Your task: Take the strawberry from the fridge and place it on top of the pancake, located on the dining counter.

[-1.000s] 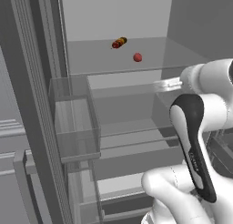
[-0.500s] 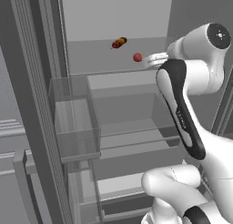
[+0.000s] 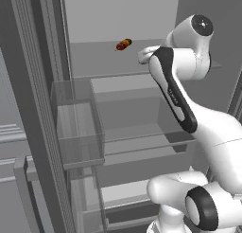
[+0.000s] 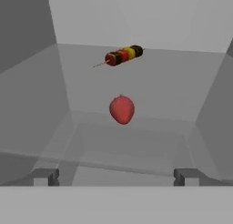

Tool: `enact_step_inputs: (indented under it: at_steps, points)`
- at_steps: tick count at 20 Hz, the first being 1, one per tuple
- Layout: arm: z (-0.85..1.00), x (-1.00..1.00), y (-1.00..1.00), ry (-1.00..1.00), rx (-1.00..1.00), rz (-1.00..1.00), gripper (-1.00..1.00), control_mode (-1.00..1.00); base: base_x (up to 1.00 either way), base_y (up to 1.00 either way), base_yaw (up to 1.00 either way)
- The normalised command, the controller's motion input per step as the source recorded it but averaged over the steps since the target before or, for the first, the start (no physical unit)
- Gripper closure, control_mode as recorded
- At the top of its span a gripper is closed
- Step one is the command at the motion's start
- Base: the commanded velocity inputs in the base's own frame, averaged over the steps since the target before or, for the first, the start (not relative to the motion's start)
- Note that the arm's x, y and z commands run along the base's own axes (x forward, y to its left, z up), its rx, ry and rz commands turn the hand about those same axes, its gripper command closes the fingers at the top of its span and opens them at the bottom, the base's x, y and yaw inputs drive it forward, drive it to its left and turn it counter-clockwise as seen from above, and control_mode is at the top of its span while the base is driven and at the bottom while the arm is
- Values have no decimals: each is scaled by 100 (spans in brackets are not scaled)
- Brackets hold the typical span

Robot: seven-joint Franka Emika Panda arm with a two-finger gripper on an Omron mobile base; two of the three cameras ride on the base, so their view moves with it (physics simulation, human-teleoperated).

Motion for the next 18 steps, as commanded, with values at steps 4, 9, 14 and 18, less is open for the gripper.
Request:
enact_step_inputs:
  at_steps: [4,9,14,18]
  points:
    - [0,59,0,0,0,0,-100,-100,0,0,0]
    - [-1,77,1,7,-1,0,-100,-100,0,0,0]
    - [-2,87,2,2,0,0,-100,-100,0,0,0]
    - [-13,71,11,5,0,0,-100,-100,0,0,0]
